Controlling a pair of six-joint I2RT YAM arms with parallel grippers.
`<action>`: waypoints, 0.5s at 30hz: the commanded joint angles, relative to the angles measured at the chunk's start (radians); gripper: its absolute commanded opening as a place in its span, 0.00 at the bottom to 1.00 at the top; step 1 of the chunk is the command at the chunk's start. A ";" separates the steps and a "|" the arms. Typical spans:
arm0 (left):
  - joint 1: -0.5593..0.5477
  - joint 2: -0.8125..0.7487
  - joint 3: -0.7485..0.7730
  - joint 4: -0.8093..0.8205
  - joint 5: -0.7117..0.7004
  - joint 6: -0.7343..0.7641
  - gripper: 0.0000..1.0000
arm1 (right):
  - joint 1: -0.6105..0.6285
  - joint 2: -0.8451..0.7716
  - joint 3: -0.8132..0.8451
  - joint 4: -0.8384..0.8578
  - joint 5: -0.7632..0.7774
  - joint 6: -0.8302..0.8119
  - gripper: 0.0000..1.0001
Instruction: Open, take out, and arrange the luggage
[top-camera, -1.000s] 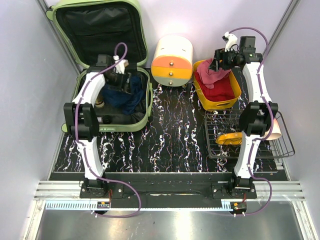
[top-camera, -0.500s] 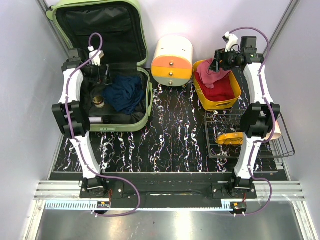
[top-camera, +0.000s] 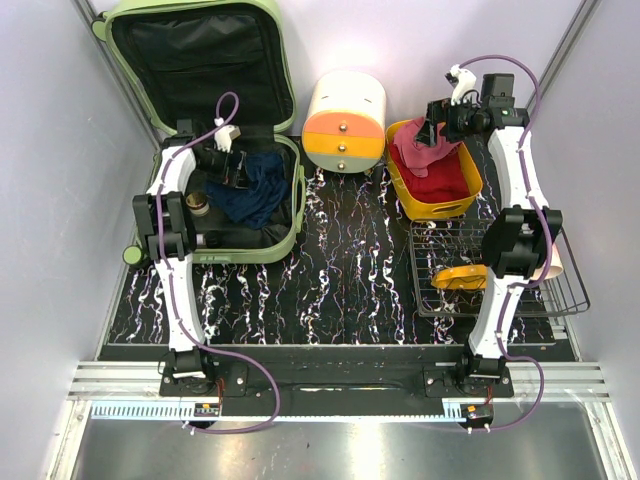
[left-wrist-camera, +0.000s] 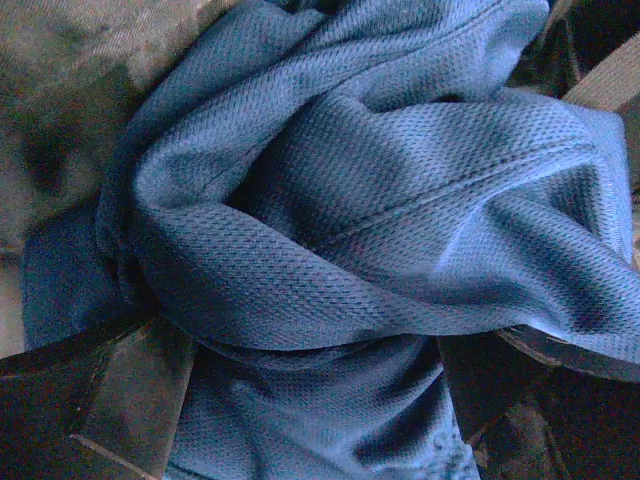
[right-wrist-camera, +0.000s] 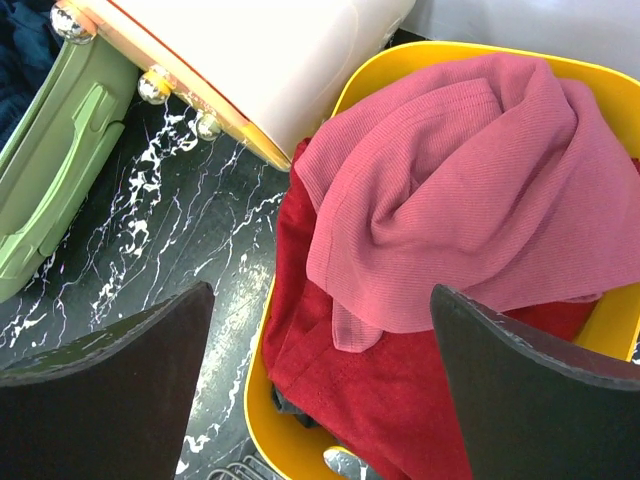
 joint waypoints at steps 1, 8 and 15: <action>-0.039 0.046 0.078 0.028 -0.008 -0.034 0.99 | -0.004 -0.103 -0.021 0.019 -0.013 -0.009 1.00; -0.082 0.032 -0.003 0.029 -0.003 -0.027 0.86 | -0.004 -0.140 -0.057 0.022 -0.038 -0.018 1.00; -0.052 -0.032 0.015 0.028 0.150 -0.116 0.04 | -0.004 -0.155 -0.080 0.068 -0.104 0.018 1.00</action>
